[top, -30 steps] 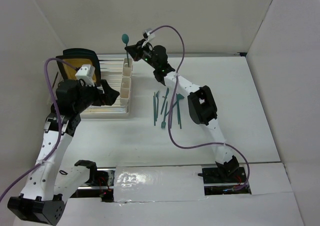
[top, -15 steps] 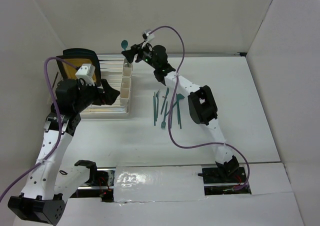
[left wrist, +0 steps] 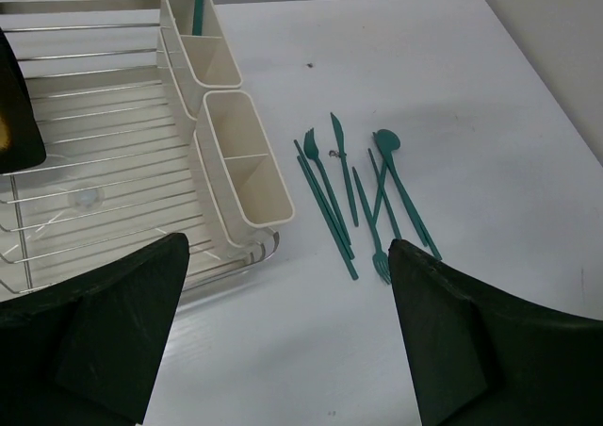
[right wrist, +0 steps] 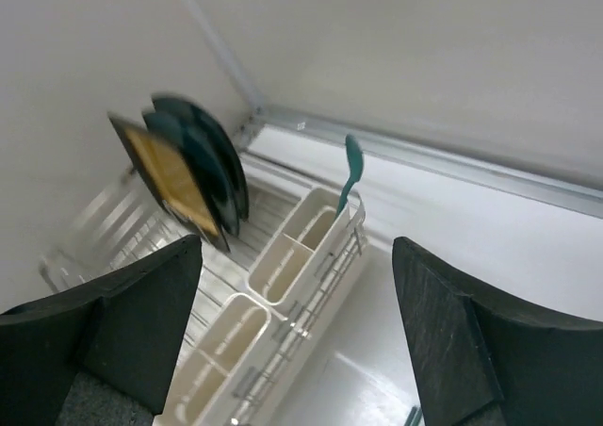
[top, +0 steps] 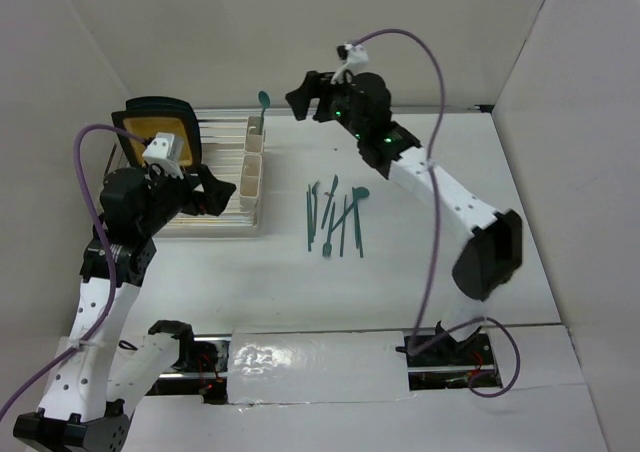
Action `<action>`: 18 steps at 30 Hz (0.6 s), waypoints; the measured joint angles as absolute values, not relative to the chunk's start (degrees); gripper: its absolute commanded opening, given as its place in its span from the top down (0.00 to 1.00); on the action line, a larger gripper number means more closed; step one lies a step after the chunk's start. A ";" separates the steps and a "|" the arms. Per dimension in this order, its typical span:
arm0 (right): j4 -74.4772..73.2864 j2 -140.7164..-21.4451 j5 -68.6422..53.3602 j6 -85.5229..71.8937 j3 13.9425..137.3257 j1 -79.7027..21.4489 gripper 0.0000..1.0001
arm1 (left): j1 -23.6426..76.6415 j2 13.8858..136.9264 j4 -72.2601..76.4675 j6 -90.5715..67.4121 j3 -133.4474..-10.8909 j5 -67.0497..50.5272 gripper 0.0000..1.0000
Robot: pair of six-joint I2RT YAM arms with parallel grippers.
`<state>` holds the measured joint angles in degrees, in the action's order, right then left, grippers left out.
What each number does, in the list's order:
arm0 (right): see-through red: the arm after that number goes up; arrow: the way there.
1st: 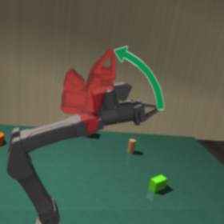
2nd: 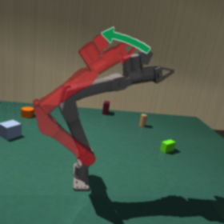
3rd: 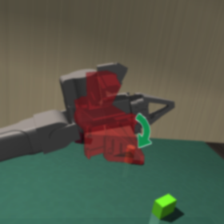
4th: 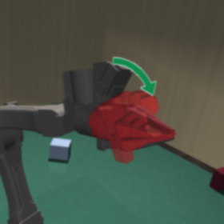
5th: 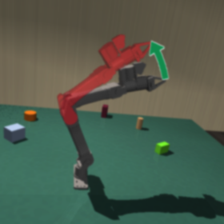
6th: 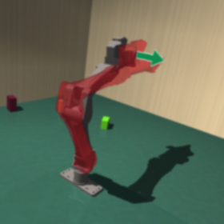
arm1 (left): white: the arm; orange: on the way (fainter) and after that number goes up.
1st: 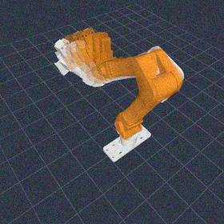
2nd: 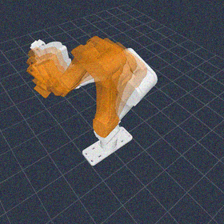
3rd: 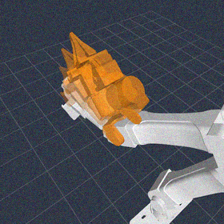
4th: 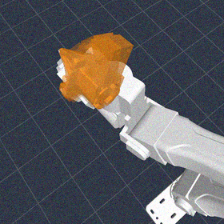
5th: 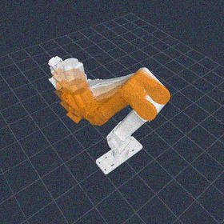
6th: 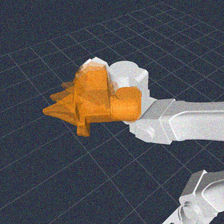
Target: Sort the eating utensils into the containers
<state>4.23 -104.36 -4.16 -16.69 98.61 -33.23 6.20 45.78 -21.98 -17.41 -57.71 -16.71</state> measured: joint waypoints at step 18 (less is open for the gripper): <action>-16.58 -90.89 12.67 -31.27 62.04 -29.08 0.47 | 8.82 45.50 -21.52 -16.64 -57.30 -17.17 0.00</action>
<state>-16.58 -90.89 12.67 -31.27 62.04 -29.08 8.82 45.50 -21.52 -16.64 -57.30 -17.17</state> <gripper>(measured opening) 0.548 0.996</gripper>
